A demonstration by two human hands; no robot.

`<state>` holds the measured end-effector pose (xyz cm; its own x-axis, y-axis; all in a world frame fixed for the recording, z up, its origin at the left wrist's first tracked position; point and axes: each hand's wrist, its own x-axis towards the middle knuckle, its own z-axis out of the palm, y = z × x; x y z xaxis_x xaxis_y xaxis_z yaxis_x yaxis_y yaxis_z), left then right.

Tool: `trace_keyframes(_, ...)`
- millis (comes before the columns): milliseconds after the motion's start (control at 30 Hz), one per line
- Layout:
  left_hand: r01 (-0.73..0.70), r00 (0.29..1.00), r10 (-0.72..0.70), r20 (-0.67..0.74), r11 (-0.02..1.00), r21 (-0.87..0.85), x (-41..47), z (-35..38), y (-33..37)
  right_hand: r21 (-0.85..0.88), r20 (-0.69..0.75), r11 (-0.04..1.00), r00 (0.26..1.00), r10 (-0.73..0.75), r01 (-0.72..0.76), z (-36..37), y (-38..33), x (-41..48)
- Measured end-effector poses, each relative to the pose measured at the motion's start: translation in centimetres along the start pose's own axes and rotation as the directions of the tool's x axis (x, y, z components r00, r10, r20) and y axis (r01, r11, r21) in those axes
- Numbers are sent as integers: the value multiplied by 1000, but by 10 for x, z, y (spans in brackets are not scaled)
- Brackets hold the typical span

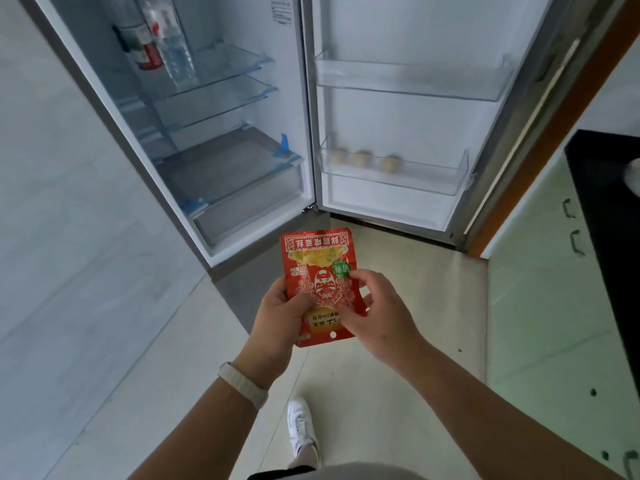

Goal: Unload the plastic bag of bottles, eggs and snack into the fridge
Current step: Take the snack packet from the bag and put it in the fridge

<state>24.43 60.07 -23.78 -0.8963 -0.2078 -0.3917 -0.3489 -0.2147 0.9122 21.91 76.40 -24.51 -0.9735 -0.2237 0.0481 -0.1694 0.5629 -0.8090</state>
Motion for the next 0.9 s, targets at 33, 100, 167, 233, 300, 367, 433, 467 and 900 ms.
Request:
trace_keyframes(33,9,1000,-9,1,1000,-5,16,-6,5,-7,5,1000,1000,10,-10,6,-3,15)
trace_keyframes(100,25,1000,-25,6,1000,-15,46,-19,17,-20,14,999,999,30,-30,17,-12,46)
trace_keyframes(167,34,999,-33,13,999,-22,75,-31,29,-33,21,998,999,47,-46,27,-22,77)
trace_keyframes(233,38,999,-38,21,999,-28,103,-45,42,-54,25,997,998,51,-50,38,-32,108)
trace_keyframes(300,43,999,-42,24,998,-40,129,-58,54,-77,27,996,998,49,-47,51,-40,135)
trace_keyframes(367,36,999,-35,28,999,-39,151,-71,64,-88,23,995,999,45,-43,63,-46,159)
trace_keyframes(433,29,999,-28,30,999,-31,170,-81,73,-92,26,995,998,50,-47,74,-50,178)
trace_keyframes(467,28,999,-27,27,999,-25,178,-84,76,-92,28,994,998,54,-51,79,-52,187)
trace_keyframes(900,88,983,-80,-167,995,43,275,-116,91,-57,219,996,973,76,-65,127,-39,307)
